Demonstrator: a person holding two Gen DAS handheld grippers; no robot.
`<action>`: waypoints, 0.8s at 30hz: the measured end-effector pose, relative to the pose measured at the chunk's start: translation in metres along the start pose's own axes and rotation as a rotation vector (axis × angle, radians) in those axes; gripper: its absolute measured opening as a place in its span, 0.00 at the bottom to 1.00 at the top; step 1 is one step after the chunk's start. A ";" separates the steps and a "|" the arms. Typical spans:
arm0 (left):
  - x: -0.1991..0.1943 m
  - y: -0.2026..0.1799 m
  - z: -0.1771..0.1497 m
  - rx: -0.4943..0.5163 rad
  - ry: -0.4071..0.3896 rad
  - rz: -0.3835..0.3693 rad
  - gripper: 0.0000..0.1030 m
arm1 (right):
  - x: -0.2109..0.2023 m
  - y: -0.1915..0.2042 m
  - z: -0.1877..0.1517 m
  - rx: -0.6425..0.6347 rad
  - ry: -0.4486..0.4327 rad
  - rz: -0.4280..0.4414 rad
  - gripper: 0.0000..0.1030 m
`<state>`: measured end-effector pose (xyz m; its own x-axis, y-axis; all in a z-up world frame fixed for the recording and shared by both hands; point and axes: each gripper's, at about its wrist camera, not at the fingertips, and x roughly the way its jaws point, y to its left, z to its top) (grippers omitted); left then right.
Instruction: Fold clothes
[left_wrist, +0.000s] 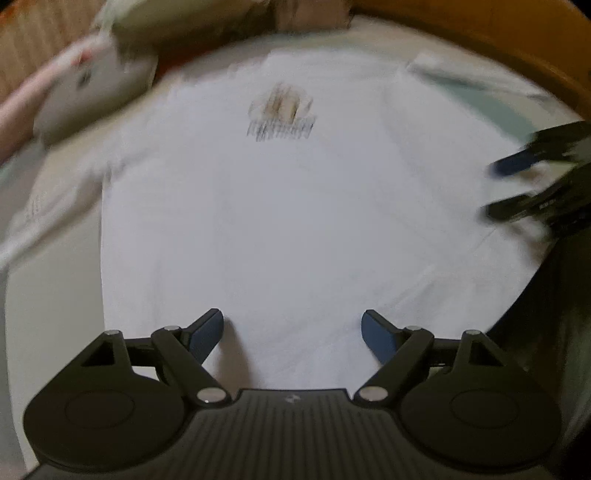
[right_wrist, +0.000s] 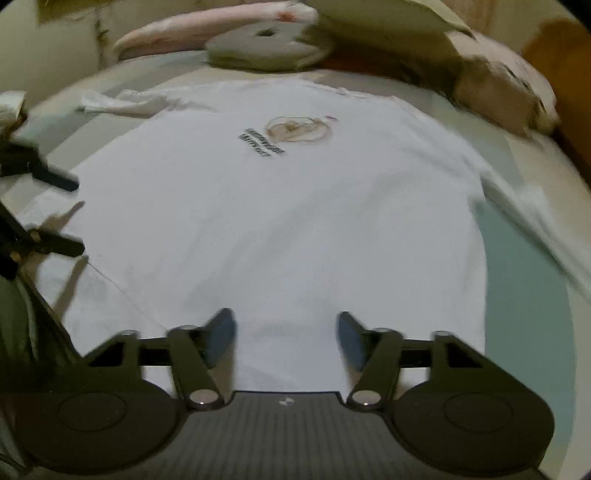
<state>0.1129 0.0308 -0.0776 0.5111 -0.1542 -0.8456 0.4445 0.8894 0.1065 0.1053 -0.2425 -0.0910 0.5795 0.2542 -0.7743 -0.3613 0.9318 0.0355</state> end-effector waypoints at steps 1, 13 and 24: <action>-0.002 0.006 -0.003 -0.015 0.007 0.006 0.85 | -0.006 -0.007 -0.006 0.012 0.013 -0.008 0.80; -0.001 0.040 0.056 0.007 -0.170 0.012 0.86 | -0.008 -0.025 0.051 -0.118 -0.166 0.010 0.86; 0.076 0.064 0.109 0.177 -0.259 -0.077 0.86 | 0.073 -0.062 0.097 -0.193 -0.109 0.073 0.87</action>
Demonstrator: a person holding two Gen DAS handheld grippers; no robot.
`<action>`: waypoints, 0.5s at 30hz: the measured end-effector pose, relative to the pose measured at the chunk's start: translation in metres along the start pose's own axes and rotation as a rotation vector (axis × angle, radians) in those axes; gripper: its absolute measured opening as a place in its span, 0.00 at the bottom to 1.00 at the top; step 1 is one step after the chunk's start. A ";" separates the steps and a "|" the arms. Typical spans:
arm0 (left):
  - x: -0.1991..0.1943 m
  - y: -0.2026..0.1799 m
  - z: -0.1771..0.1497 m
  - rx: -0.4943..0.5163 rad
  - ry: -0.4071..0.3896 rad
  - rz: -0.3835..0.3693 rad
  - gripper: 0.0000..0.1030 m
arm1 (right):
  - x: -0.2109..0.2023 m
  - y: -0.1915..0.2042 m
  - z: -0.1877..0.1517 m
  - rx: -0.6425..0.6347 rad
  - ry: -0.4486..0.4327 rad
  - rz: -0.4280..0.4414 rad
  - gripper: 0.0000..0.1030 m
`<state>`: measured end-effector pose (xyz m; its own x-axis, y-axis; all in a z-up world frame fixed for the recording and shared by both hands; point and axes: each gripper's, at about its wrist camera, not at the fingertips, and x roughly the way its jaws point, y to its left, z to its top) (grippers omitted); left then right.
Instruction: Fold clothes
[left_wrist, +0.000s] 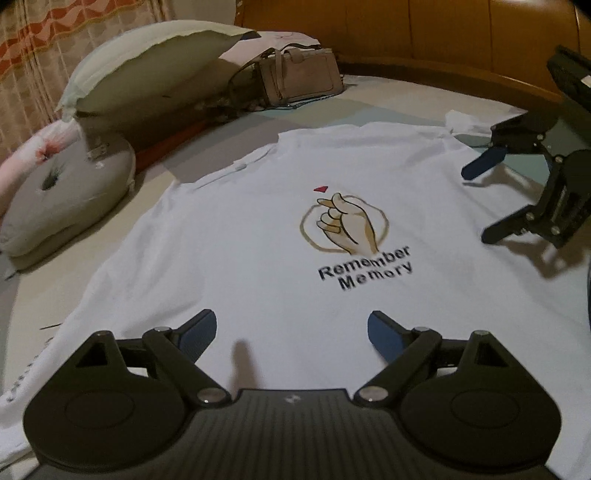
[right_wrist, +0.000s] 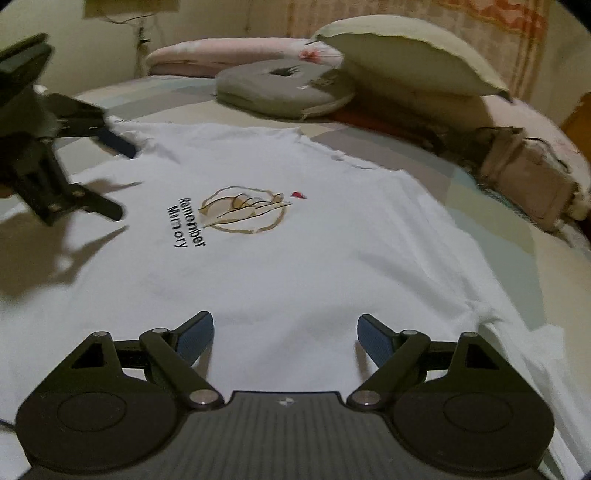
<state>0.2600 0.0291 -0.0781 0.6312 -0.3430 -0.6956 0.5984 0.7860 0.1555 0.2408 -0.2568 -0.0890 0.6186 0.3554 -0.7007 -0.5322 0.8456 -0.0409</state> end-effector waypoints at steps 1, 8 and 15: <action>0.008 0.003 0.002 0.015 -0.008 -0.009 0.86 | 0.004 -0.003 0.000 -0.002 0.007 0.008 0.90; 0.008 0.050 -0.015 -0.199 0.142 -0.056 0.90 | 0.008 -0.027 -0.009 0.012 0.100 0.015 1.00; -0.007 0.035 -0.011 -0.135 0.204 -0.047 0.95 | -0.013 -0.025 -0.019 0.007 0.247 -0.010 1.00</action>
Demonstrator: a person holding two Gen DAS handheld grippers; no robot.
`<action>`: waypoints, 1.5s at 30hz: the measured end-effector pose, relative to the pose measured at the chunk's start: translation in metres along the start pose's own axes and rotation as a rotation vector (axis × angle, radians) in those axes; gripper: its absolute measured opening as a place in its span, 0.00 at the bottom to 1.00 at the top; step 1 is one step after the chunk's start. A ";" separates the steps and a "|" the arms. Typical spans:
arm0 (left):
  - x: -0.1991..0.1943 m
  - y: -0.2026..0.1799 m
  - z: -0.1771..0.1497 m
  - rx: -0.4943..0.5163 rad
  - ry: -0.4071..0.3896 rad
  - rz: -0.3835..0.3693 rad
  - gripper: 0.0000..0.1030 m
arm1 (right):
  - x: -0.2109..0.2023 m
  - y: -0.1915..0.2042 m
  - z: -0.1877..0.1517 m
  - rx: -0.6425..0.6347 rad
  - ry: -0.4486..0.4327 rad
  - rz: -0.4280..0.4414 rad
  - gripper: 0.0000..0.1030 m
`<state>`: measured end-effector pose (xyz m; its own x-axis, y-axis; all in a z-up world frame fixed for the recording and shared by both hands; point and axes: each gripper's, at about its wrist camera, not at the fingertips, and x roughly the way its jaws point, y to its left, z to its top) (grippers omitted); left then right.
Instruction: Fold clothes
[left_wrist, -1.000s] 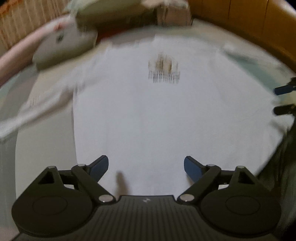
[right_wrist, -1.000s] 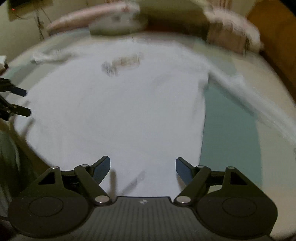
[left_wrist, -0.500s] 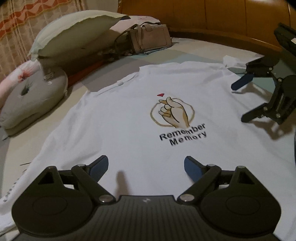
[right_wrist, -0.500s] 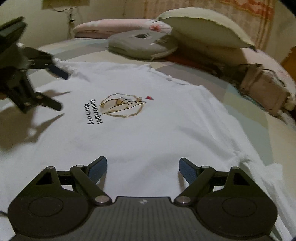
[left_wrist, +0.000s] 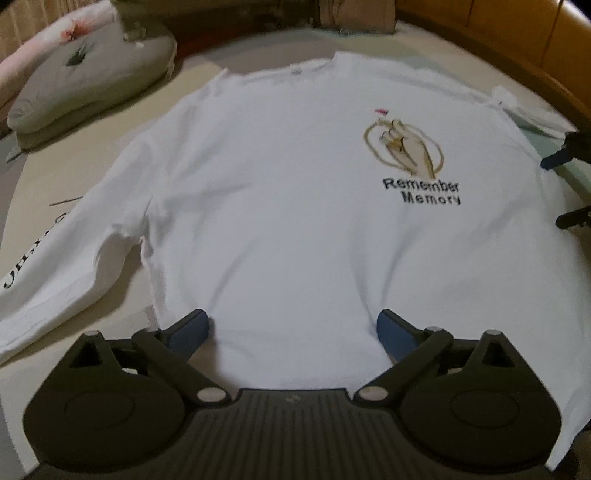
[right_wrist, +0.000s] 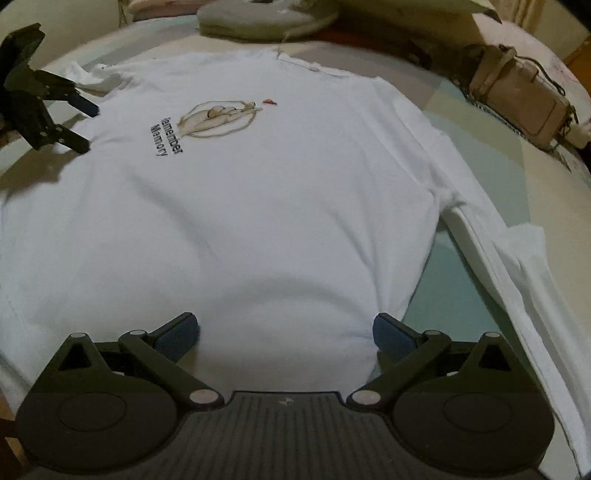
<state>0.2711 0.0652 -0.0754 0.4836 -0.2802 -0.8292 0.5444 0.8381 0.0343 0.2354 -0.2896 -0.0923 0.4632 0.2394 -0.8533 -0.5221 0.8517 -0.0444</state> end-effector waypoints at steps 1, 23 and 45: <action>-0.001 -0.005 0.002 0.014 -0.001 -0.003 0.95 | 0.001 0.002 0.001 -0.019 0.009 -0.004 1.00; -0.055 -0.033 -0.079 -0.035 0.180 -0.060 0.98 | -0.013 0.054 -0.020 0.037 -0.064 0.014 1.00; -0.004 0.027 -0.022 0.149 -0.034 -0.142 0.97 | 0.040 0.074 0.046 0.161 -0.220 -0.110 1.00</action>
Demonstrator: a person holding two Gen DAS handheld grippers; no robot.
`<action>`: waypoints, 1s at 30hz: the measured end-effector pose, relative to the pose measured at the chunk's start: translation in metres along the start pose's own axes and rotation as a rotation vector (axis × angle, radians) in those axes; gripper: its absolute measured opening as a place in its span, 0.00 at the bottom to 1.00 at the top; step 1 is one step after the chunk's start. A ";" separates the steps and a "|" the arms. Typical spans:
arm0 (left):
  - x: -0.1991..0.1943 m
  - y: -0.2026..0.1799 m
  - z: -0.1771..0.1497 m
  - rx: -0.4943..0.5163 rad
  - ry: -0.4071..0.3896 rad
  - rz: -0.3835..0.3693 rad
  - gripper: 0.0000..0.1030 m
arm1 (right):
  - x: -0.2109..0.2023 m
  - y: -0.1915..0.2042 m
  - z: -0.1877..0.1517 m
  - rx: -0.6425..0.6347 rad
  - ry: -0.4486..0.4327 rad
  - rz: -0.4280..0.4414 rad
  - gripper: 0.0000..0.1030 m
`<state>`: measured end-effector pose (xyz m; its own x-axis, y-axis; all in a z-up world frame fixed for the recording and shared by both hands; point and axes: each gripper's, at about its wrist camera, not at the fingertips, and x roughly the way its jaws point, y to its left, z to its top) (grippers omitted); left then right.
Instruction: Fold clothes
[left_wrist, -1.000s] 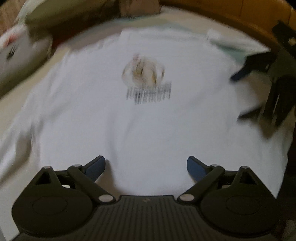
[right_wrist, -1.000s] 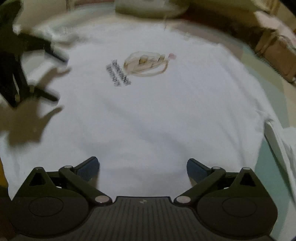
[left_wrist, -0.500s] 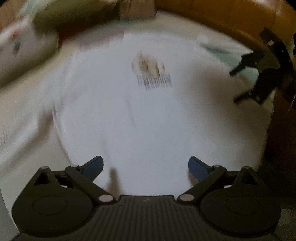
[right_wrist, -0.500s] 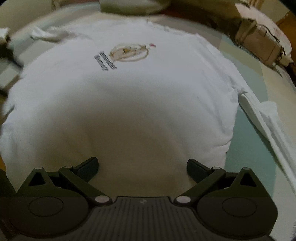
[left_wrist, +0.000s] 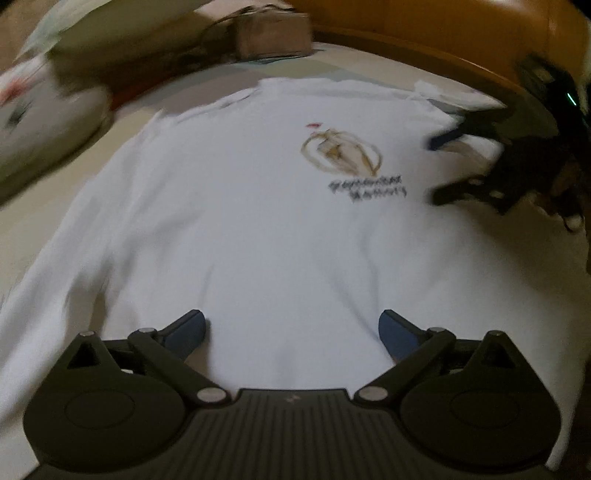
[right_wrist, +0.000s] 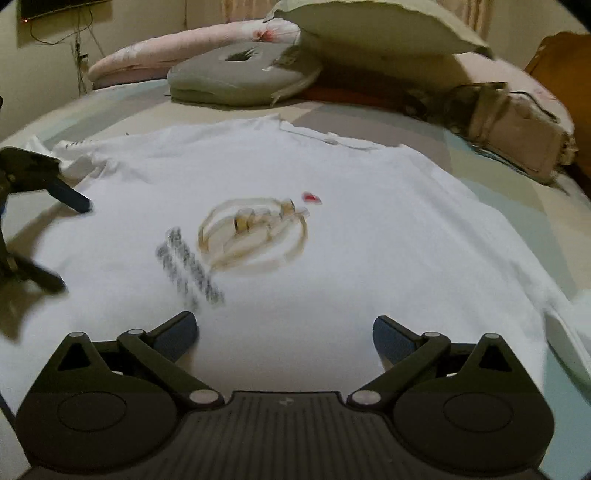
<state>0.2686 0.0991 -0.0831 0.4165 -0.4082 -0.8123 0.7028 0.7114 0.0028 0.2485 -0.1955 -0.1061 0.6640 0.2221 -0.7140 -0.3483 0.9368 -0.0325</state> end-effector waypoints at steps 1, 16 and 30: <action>-0.005 0.000 -0.005 -0.019 0.014 0.010 0.97 | -0.009 -0.001 -0.010 -0.002 -0.002 -0.007 1.00; 0.017 0.007 0.110 -0.207 0.151 0.228 0.96 | 0.008 -0.029 0.063 0.101 0.244 -0.072 1.00; 0.087 0.029 0.131 -0.471 0.295 0.244 0.99 | 0.099 -0.048 0.107 0.047 0.322 0.012 1.00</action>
<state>0.4005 0.0093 -0.0776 0.3084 -0.0733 -0.9484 0.2477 0.9688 0.0057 0.4019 -0.1899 -0.0998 0.4140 0.1437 -0.8989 -0.3191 0.9477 0.0045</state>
